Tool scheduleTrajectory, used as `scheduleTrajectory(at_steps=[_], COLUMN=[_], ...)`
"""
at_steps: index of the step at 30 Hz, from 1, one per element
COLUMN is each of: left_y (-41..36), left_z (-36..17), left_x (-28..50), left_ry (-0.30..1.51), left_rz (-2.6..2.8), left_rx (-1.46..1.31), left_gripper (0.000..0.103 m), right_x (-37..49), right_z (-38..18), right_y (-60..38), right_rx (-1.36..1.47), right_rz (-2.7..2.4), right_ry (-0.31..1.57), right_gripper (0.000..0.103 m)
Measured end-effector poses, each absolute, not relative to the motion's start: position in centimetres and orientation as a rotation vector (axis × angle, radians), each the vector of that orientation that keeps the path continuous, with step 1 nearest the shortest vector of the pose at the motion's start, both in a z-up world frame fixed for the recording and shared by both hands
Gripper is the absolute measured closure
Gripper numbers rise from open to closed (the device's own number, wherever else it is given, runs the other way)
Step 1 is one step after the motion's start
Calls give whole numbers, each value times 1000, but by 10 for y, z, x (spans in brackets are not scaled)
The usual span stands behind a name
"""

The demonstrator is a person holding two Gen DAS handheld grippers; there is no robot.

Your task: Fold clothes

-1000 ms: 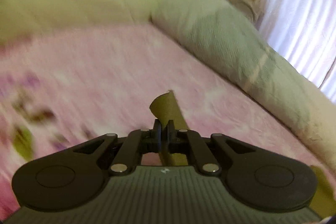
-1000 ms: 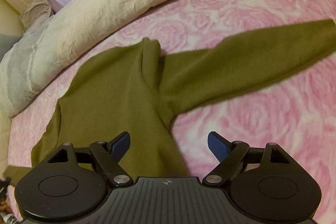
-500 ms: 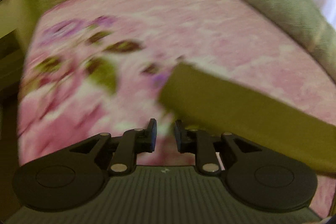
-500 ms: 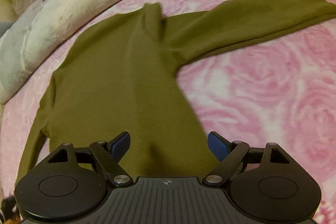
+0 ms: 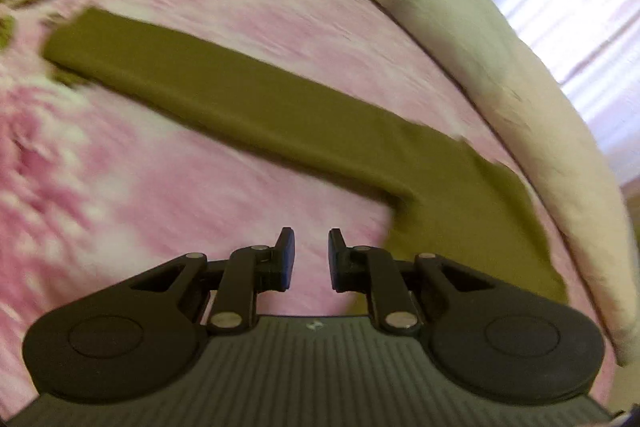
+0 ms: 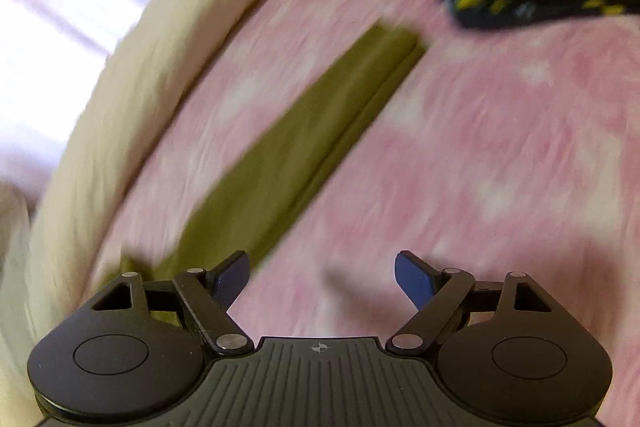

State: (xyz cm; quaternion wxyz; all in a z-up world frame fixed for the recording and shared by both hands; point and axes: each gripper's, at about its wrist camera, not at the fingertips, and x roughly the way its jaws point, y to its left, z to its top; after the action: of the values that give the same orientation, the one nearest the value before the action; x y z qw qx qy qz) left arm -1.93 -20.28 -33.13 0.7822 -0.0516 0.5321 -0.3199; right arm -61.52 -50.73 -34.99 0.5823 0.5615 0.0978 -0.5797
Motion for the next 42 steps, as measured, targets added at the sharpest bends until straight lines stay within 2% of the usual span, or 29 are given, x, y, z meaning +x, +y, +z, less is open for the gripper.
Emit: scheduleTrajectory(at_steps=[1, 2, 3, 7, 8, 9, 11, 13, 14, 23, 31, 37, 41, 42], left_y=[-209, -215, -221, -235, -238, -240, -245, -251, -254, -278, -268, -248, -239, -236], left_z=[-332, -332, -333, -337, -338, -338, -338, -337, -336, -332, -347, -350, -353, -352], left_x=[-29, -38, -47, -74, -78, -81, -88, -93, -95, -108, -119, -115, -118, -118], left_ry=[1156, 1162, 1168, 1190, 1192, 1194, 1198, 1204, 1211, 1238, 1290, 1301, 1321, 1320], left_rz=[-699, -706, -713, -712, -710, -707, -702, -703, -709, -825, -845, -807, -799, -800], left_rx=[-108, -103, -98, -73, -67, -62, -51, -35, -33, 5, 43, 32, 11, 7], left_gripper=[91, 90, 90, 90, 90, 90, 90, 90, 90, 88, 88, 88, 87, 86], right_x=[-630, -645, -658, -701, -707, -711, -717, -720, -722, -736, -752, -741, -733, -736], right_z=[-350, -351, -353, -371, -378, -386, -396, -402, -405, -314, -382, -346, -365, -369], right_y=[-517, -528, -539, -579, -587, -594, -602, -606, -608, -532, -510, -473, -472, -472], right_rx=[1315, 1316, 1323, 1368, 1388, 1418, 1456, 1474, 1482, 1209, 1299, 1222, 1235, 1258], right_rz=[-1370, -1384, -1398, -1441, -1441, -1428, -1406, -1386, -1377, -1510, -1659, -1717, -1745, -1748], right_ry=[194, 162, 137, 25, 2, -13, -39, -60, -71, -122, 78, -16, 147, 127], right_gripper=[23, 34, 37, 37, 43, 62, 71, 94, 100, 101, 101, 101, 101, 101])
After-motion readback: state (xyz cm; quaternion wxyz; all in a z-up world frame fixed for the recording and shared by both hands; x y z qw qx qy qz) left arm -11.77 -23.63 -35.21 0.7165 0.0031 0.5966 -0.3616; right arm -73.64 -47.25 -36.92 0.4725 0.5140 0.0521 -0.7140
